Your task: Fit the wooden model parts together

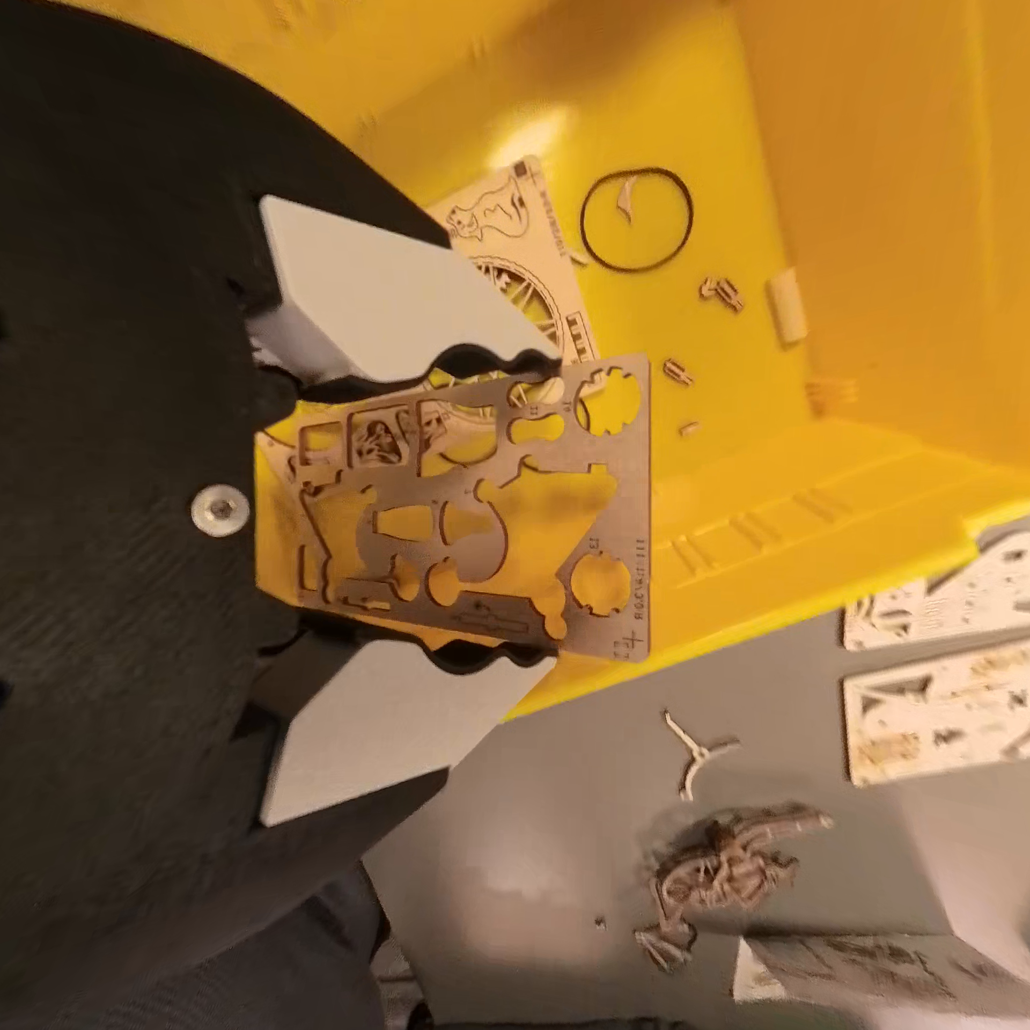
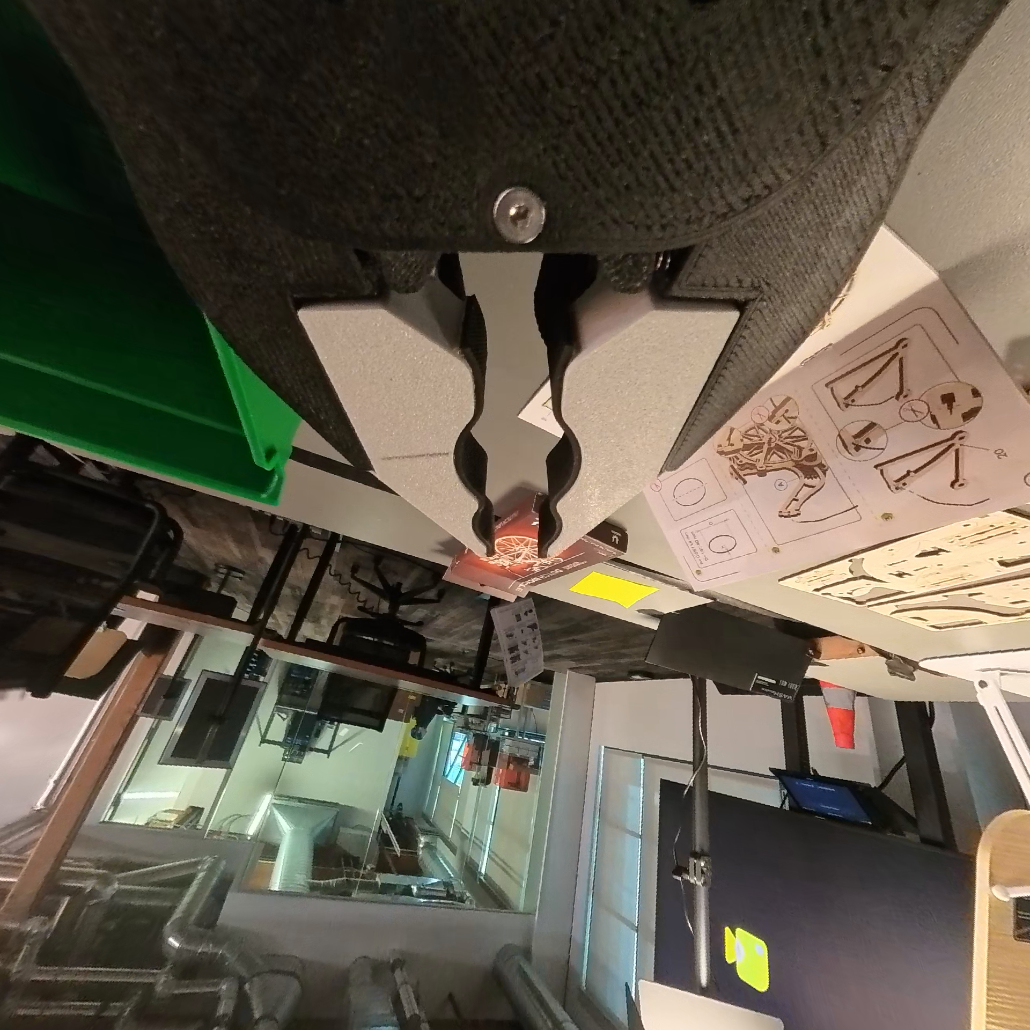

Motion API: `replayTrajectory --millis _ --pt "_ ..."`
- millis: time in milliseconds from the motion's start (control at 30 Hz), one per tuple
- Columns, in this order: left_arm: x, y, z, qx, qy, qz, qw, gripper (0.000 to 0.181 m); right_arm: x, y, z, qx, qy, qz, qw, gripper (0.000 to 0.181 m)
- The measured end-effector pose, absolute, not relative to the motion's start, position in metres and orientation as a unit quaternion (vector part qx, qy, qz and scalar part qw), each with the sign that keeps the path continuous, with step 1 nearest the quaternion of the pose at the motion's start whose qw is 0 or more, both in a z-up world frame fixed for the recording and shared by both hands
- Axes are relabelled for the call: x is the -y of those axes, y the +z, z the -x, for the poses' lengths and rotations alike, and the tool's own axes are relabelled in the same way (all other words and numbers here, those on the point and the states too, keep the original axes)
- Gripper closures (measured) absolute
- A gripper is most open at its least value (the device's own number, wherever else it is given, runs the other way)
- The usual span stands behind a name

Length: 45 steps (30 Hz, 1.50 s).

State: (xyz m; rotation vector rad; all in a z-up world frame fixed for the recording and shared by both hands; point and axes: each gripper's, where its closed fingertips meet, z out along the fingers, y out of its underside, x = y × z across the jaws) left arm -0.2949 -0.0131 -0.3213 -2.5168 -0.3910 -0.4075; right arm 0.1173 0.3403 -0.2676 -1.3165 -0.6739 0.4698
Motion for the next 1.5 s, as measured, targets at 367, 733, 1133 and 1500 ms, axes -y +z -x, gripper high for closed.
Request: replayTrajectory --millis 367,733,1133,1500 --pt "0.046 -0.333 0.383 0.23 0.015 0.944 0.235 0.124 -0.341 -0.268 -0.117 0.303 0.218 0.596 0.711 0.168" --pt "0.048 -0.374 0.401 0.26 0.039 0.957 0.119 0.121 -0.342 -0.269 -0.118 0.299 0.222 0.598 0.71 0.167" --pt "0.061 -0.376 0.376 0.323 -0.099 0.932 0.134 0.163 -0.343 -0.271 -0.115 0.303 0.235 0.6 0.702 0.167" --pt "0.044 -0.295 0.363 0.272 -0.176 0.899 0.295 0.179 -0.344 -0.273 -0.114 0.302 0.24 0.603 0.698 0.166"
